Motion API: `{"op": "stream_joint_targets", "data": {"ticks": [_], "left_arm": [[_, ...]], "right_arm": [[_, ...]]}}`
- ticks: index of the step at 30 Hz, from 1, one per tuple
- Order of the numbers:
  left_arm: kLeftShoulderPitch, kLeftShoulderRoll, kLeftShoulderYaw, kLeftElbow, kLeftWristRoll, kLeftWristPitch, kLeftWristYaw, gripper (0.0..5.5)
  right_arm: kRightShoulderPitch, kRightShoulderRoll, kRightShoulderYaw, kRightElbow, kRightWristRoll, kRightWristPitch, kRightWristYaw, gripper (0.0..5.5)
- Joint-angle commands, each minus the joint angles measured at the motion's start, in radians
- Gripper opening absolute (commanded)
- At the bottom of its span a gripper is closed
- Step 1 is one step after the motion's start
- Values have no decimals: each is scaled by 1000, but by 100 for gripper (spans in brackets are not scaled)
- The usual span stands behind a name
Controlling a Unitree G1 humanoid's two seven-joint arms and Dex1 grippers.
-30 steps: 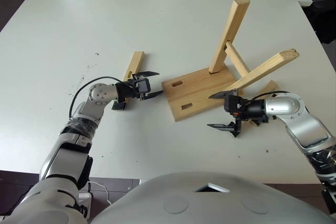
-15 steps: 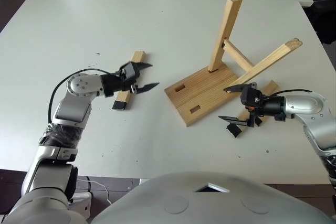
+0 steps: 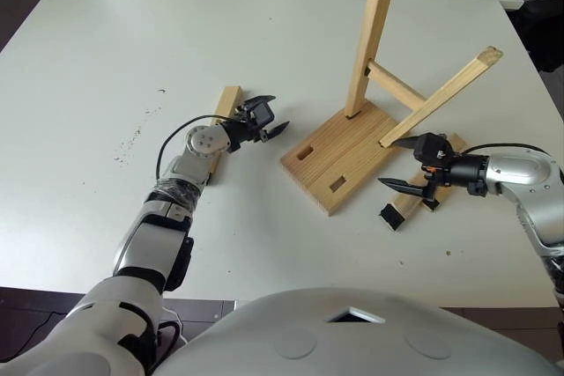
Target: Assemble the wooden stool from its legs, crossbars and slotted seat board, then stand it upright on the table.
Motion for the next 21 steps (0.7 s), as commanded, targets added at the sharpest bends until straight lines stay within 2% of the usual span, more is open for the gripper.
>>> {"op": "stream_joint_targets", "data": {"ticks": [1,5,9,13,21], "left_arm": [[19,-8,-12,-22,15,-16,0,344],[64,-11,-21,-95,16,-8,-10,344],[137,-12,-31,-217,4,34,-23,344],[185,-31,-56,-330,9,88,-30,344],[225,-37,-83,-440,10,163,-47,344]], "right_arm": [[-6,-29,-52,-2,48,33,26,443],[-48,-33,-33,66,19,18,28,443],[-156,5,50,218,-46,-29,38,443],[-212,0,86,346,-96,-79,63,443],[-230,-24,36,393,-95,-102,72,443]]}}
